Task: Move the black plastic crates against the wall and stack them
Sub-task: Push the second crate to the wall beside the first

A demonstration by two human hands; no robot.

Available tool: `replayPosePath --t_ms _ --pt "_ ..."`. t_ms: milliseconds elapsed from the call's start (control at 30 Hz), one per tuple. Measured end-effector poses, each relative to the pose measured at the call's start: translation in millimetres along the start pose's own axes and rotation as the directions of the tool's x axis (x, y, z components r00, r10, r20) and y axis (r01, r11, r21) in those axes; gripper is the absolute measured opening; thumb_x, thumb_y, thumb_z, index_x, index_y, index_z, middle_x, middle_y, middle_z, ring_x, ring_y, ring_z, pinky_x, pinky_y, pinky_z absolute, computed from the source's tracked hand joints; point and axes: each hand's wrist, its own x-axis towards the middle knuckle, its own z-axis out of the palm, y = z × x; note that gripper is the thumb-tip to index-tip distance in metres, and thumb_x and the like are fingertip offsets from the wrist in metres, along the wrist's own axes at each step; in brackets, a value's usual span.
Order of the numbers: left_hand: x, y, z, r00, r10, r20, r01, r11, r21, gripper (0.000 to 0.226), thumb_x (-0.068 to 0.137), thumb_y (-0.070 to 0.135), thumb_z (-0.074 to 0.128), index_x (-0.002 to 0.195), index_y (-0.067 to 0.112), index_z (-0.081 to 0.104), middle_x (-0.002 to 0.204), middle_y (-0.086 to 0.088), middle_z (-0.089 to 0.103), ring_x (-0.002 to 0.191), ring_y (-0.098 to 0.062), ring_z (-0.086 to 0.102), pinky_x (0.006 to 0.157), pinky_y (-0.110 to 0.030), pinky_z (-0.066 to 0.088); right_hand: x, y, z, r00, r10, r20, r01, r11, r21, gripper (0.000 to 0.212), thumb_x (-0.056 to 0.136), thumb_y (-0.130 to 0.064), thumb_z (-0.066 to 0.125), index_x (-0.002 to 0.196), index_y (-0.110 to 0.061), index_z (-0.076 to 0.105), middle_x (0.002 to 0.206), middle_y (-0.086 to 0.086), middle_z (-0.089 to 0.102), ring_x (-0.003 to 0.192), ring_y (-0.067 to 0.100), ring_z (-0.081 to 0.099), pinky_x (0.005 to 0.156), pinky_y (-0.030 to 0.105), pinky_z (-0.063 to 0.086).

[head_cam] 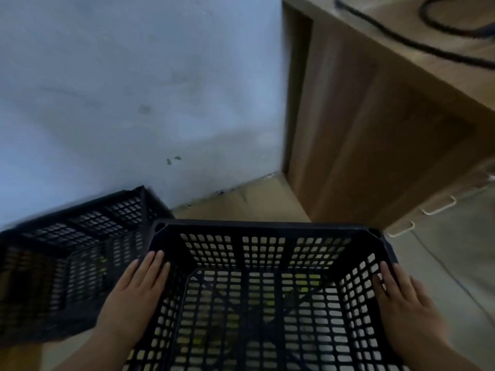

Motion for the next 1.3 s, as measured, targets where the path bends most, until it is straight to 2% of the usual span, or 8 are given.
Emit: replayPosePath --t_ms 100,367,567,667,767,933,1067,1300 --pt "20.3 -29.0 13.8 0.999 0.02 -0.046 -0.022 0.999 -0.033 0.062 0.099 0.017 0.018 0.137 0.01 -0.03 0.139 -0.011 -0.041 0.126 -0.025 -0.038 0.091 -0.04 -0.039 40.6 -10.1 -4.3 0.986 0.135 0.094 -0.153 0.962 0.227 0.051 0.079 -0.019 0.029 0.107 0.007 0.064 0.14 0.019 0.043 0.145 0.02 -0.01 0.115 0.034 -0.01" --pt "83.5 -61.5 22.5 0.991 0.007 -0.132 -0.023 0.993 -0.117 0.063 0.096 0.014 0.02 0.132 0.012 -0.032 0.135 -0.011 -0.045 0.131 -0.025 -0.035 0.088 -0.038 -0.041 145.2 1.4 -4.0 0.998 0.061 -0.033 -0.055 0.984 0.172 0.055 0.063 -0.018 0.031 0.093 0.007 0.07 0.127 0.03 0.052 0.146 0.021 -0.006 0.115 0.036 -0.003" --pt "145.8 -83.4 31.1 0.969 -0.075 -0.236 0.004 0.958 -0.288 0.052 0.064 0.009 0.059 0.115 -0.003 0.063 0.127 -0.025 0.057 0.117 -0.035 0.053 0.117 -0.037 -0.006 238.0 22.9 -7.4 0.987 -0.151 -0.051 0.146 0.985 -0.095 0.058 0.085 -0.013 0.019 0.142 -0.021 0.017 0.151 0.012 -0.001 0.109 0.02 -0.062 0.092 0.04 -0.04" --pt "182.6 -84.1 33.9 0.956 -0.16 -0.248 0.062 0.93 -0.361 0.056 0.069 0.009 0.031 0.113 -0.006 0.063 0.125 -0.028 0.058 0.113 -0.04 0.057 0.117 -0.038 -0.005 282.0 33.0 12.6 0.999 0.037 0.011 -0.037 0.995 0.09 0.058 0.076 -0.01 0.024 0.126 -0.006 0.054 0.141 0.023 0.039 0.135 0.017 -0.037 0.11 0.04 -0.024" --pt "218.0 -82.6 46.0 0.947 -0.195 -0.257 0.085 0.92 -0.382 0.059 0.069 0.01 0.029 0.115 -0.006 0.061 0.126 -0.028 0.056 0.116 -0.041 0.055 0.116 -0.038 -0.003 322.2 32.8 41.7 0.999 -0.011 0.039 0.006 0.992 0.129 0.056 0.069 -0.008 0.026 0.105 0.004 0.067 0.123 0.026 0.058 0.144 0.014 -0.013 0.115 0.036 -0.006" --pt "269.1 -75.1 86.9 0.916 -0.262 -0.304 0.124 0.905 -0.407 0.062 0.066 0.013 0.037 0.123 -0.003 0.056 0.133 -0.027 0.051 0.14 -0.029 0.02 0.116 -0.037 -0.007 384.1 24.0 84.1 0.998 0.022 0.066 -0.022 1.0 0.0 0.064 0.071 -0.004 0.027 0.129 -0.008 0.053 0.146 0.018 0.036 0.141 0.013 -0.023 0.111 0.036 -0.021" --pt "300.5 -74.3 103.6 0.921 -0.3 -0.248 0.185 0.898 -0.4 0.089 0.046 0.001 0.077 0.13 -0.001 0.049 0.142 -0.025 0.042 0.144 -0.026 0.006 0.116 -0.037 -0.009 417.1 13.1 83.6 0.987 0.039 0.158 -0.012 0.986 -0.167 0.066 0.085 -0.012 0.012 0.147 -0.019 -0.01 0.14 0.001 -0.035 0.136 0.018 -0.028 0.079 0.035 -0.044" --pt "332.2 -83.4 117.7 0.89 -0.406 -0.209 0.318 0.88 -0.354 0.096 0.054 0.006 0.077 0.14 0.001 0.035 0.15 -0.024 0.027 0.141 -0.02 -0.027 0.114 -0.037 -0.019 452.8 -0.2 90.7 0.951 0.087 0.297 -0.022 0.976 -0.216 0.064 0.088 -0.018 0.012 0.146 -0.018 -0.016 0.138 0.004 -0.041 0.134 0.019 -0.032 0.079 0.038 -0.043"
